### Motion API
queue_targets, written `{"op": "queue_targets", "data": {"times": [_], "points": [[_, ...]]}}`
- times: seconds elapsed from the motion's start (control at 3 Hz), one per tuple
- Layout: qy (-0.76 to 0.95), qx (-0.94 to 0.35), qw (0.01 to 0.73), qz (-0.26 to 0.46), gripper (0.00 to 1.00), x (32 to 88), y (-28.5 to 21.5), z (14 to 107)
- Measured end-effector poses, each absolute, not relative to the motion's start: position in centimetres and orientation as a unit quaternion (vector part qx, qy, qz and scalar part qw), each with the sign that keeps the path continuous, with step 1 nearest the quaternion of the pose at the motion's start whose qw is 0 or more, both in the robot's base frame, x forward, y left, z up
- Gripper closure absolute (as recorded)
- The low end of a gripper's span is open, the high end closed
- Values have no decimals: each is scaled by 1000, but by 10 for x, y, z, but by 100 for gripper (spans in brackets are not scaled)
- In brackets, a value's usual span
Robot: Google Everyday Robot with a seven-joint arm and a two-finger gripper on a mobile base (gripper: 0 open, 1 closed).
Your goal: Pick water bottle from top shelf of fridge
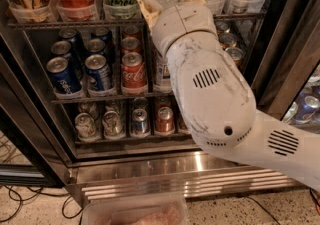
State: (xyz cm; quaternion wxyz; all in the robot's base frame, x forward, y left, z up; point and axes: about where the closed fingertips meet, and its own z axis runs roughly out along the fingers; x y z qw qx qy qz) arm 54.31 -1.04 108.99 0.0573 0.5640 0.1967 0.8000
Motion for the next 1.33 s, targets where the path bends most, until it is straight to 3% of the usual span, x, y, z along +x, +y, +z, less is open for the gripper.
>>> {"op": "queue_targets", "data": {"times": [1.0,1.33], "points": [[187,553,49,810,33,562,-5,1092],[190,542,54,817,35,594,-10,1092]]}}
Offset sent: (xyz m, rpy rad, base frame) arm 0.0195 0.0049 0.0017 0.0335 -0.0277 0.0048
